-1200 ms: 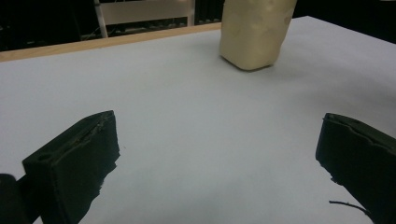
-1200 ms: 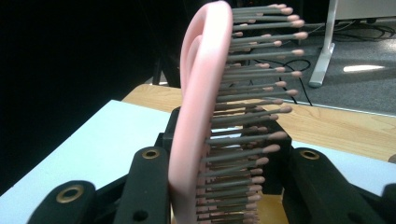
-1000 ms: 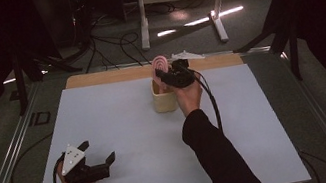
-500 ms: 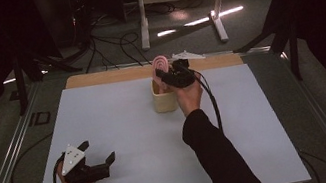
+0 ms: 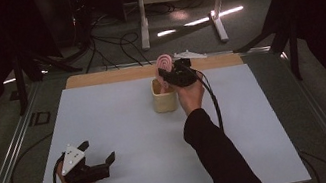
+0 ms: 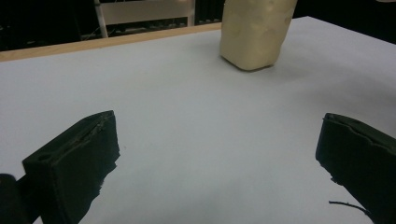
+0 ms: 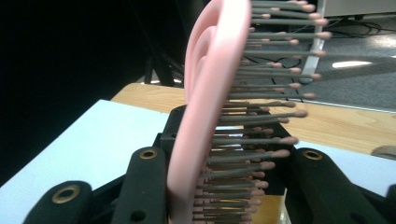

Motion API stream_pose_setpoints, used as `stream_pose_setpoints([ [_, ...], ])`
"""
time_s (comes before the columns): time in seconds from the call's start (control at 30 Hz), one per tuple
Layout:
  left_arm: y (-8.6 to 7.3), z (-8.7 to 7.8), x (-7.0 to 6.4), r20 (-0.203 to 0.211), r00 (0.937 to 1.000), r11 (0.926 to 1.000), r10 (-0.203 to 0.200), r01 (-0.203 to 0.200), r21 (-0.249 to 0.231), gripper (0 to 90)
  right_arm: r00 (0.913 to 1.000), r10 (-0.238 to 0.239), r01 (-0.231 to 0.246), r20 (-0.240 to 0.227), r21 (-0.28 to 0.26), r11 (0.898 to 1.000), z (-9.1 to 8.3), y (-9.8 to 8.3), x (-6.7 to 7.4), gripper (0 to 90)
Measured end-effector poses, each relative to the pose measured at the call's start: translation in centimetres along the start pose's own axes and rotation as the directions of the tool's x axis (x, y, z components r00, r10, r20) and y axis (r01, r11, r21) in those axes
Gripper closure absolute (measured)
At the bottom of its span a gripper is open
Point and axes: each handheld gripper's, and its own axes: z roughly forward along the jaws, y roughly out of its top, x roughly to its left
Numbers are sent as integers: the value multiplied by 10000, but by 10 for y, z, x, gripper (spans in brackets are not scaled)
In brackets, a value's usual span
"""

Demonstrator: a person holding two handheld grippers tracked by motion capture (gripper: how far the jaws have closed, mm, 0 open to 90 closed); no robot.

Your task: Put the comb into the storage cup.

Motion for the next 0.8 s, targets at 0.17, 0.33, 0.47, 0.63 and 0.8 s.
stream_pose_setpoints([
  [0.17, 0, 1, 0, 15, 10000, 10000, 17, -17, 38, 1, 9999, 2, -3, 138, 11, 10000, -1, 1, -4, 578],
  [0.33, 0, 1, 0, 20, 10000, 10000, 23, -23, 41, 1, 9996, 94, -95, 260, 25, 10000, -4, 2, -9, 498],
  [0.47, 0, 1, 0, 12, 10000, 10000, 22, -23, 39, 1, 9994, 35, -40, 346, 135, 9999, -5, 1, -10, 432],
  [0.63, 0, 1, 0, 1, 10000, 10000, -4, 4, 29, 1, 9988, -119, 106, 470, 267, 9996, -8, -1, -12, 285],
  [0.8, -1, 1, 0, -5, 10000, 10000, 0, 0, 17, 1, 9976, -158, 134, 670, 362, 9993, -10, -2, -13, 135],
])
